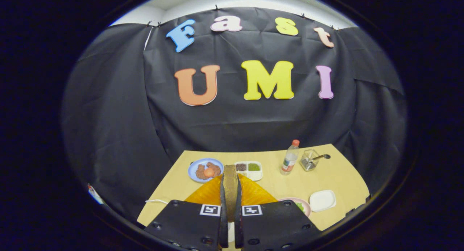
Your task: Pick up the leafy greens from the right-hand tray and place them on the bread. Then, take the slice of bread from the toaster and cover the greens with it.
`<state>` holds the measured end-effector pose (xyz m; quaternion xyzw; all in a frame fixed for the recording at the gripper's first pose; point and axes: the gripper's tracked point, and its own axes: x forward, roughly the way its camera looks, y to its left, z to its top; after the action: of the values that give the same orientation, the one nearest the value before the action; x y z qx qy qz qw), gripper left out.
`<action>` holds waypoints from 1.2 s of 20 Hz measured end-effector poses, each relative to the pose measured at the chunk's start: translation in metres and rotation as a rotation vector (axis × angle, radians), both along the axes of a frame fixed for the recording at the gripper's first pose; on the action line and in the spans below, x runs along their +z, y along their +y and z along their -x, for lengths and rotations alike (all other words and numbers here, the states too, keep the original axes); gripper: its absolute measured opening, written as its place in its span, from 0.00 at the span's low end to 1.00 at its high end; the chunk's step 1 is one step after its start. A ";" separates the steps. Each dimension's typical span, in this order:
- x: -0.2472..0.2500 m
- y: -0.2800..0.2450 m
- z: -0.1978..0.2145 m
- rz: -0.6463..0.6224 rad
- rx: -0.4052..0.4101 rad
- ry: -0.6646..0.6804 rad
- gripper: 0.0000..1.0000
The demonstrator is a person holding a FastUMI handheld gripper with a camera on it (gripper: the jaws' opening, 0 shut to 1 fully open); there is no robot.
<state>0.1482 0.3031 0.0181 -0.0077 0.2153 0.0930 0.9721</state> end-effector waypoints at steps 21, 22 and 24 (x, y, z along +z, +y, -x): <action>-0.228 -0.136 -0.040 -0.040 -0.114 0.317 0.07; -0.238 -0.139 -0.040 -0.065 -0.106 0.340 0.07; -0.255 -0.150 -0.042 -0.111 -0.100 0.362 0.07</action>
<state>0.1906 0.1530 -0.2365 0.0736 0.3812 0.0562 0.9198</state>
